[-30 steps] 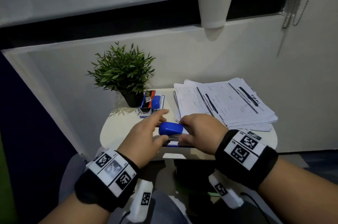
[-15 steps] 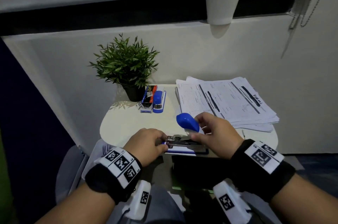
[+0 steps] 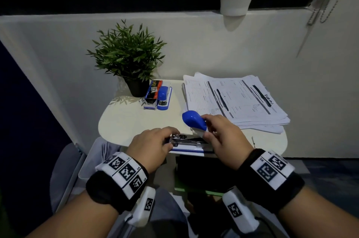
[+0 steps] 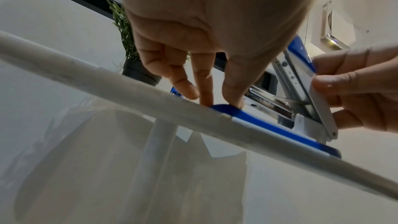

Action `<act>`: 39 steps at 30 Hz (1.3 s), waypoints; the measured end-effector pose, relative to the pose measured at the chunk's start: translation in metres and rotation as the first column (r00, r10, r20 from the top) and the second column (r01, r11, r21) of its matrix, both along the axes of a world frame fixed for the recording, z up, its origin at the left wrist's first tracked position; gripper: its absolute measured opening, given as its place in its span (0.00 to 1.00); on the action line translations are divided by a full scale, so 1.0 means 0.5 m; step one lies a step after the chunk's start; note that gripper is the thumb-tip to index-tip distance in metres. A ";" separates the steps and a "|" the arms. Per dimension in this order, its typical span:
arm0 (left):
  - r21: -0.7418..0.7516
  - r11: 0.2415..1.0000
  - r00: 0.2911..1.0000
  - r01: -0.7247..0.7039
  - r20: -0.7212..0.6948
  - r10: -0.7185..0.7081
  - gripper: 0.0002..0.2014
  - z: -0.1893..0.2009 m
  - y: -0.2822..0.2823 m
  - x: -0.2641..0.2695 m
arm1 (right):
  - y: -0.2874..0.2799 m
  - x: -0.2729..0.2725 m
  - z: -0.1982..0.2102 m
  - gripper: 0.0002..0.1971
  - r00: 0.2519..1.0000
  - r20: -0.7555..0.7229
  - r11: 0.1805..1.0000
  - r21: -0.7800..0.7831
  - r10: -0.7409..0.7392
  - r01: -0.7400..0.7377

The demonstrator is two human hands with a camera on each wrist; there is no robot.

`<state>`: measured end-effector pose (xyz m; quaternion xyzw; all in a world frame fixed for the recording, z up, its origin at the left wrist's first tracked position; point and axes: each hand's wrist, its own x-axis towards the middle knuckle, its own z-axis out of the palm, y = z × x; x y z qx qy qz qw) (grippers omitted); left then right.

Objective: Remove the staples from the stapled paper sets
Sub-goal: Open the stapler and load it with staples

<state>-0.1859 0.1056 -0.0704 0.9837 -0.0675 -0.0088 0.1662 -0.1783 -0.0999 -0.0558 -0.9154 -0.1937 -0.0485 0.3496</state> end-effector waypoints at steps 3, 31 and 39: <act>-0.007 1.000 0.999 -0.022 0.041 0.022 0.18 0.000 -0.002 0.004 | 0.002 0.004 -0.002 0.20 0.998 -0.034 0.992 0.111 -0.057 0.061; -0.014 0.999 0.880 0.033 0.474 -0.023 0.21 -0.062 0.001 0.007 | -0.033 0.008 -0.067 0.20 0.988 -0.148 0.785 0.608 -0.039 0.122; 0.023 0.999 0.862 0.038 0.505 -0.045 0.21 -0.066 0.006 0.009 | -0.032 0.000 -0.072 0.20 0.973 -0.226 0.731 0.655 -0.052 0.191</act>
